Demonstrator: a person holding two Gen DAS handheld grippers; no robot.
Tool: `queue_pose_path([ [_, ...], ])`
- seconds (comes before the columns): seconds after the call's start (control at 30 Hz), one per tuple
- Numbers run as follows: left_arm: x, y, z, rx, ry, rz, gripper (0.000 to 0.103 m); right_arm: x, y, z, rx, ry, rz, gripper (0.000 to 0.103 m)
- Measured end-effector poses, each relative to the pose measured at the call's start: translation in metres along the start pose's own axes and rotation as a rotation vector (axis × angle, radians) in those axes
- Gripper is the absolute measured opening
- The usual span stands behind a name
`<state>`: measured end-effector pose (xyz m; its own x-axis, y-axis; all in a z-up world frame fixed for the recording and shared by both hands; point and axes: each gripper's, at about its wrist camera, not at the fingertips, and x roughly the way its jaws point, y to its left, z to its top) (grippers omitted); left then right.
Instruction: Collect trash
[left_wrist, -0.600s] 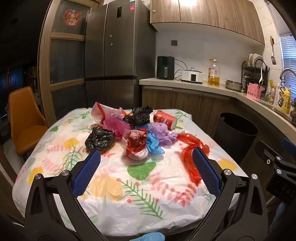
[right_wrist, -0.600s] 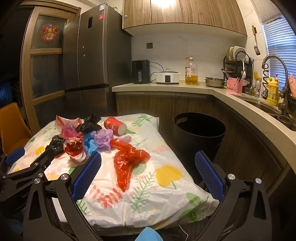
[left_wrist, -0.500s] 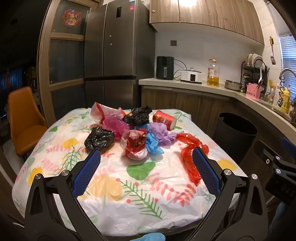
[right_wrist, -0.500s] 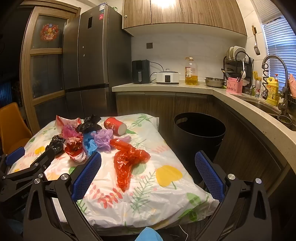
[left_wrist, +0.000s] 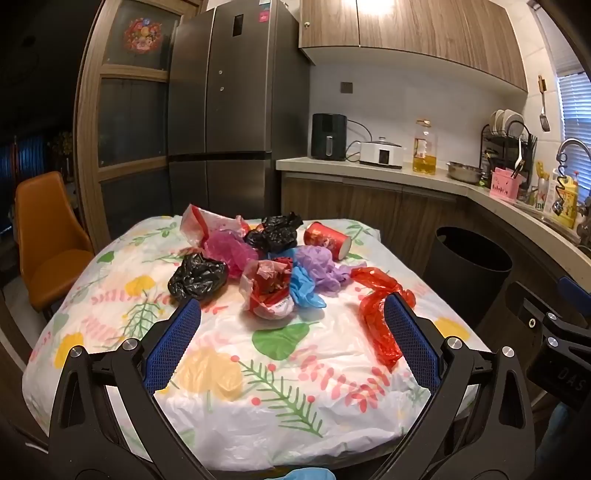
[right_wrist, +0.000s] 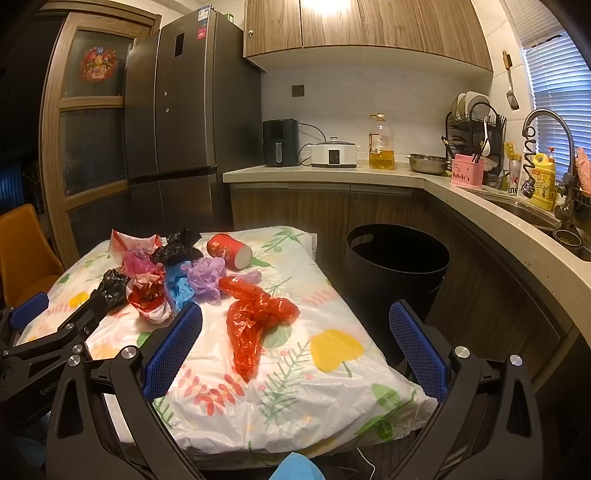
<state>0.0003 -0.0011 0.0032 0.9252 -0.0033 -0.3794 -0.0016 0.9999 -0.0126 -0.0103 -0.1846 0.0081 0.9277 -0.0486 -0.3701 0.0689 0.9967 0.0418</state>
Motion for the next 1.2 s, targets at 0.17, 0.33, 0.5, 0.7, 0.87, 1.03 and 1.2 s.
queue_pose_path([
  [0.17, -0.0016, 0.0001, -0.0004, -0.002, -0.001, -0.002, 0.098, 0.0003, -0.0002, -0.0001, 0.0, -0.001, -0.001, 0.098],
  [0.33, -0.0011, 0.0001, -0.0009, -0.003, -0.002, -0.003, 0.098, 0.0007, 0.0003, -0.0005, -0.003, 0.002, 0.002, 0.098],
  [0.5, -0.0002, -0.0015, -0.0003, -0.006, -0.001, -0.004, 0.098, 0.0008, -0.0007, -0.0001, -0.001, 0.0, 0.001, 0.098],
  [0.7, -0.0001, -0.0018, -0.0001, -0.007, -0.002, -0.004, 0.098, 0.0008, 0.0004, -0.0004, -0.002, 0.002, 0.001, 0.098],
  [0.87, 0.0, -0.0015, 0.0, -0.008, -0.002, -0.003, 0.098, 0.0007, 0.0006, -0.0005, -0.002, 0.002, -0.001, 0.098],
  [1.03, -0.0002, -0.0011, -0.0005, -0.008, -0.003, -0.004, 0.098, 0.0007, 0.0006, -0.0007, -0.002, 0.002, 0.001, 0.098],
  [1.2, -0.0003, -0.0006, -0.0005, -0.009, -0.002, -0.005, 0.098, 0.0008, 0.0006, -0.001, -0.002, 0.003, 0.0, 0.098],
])
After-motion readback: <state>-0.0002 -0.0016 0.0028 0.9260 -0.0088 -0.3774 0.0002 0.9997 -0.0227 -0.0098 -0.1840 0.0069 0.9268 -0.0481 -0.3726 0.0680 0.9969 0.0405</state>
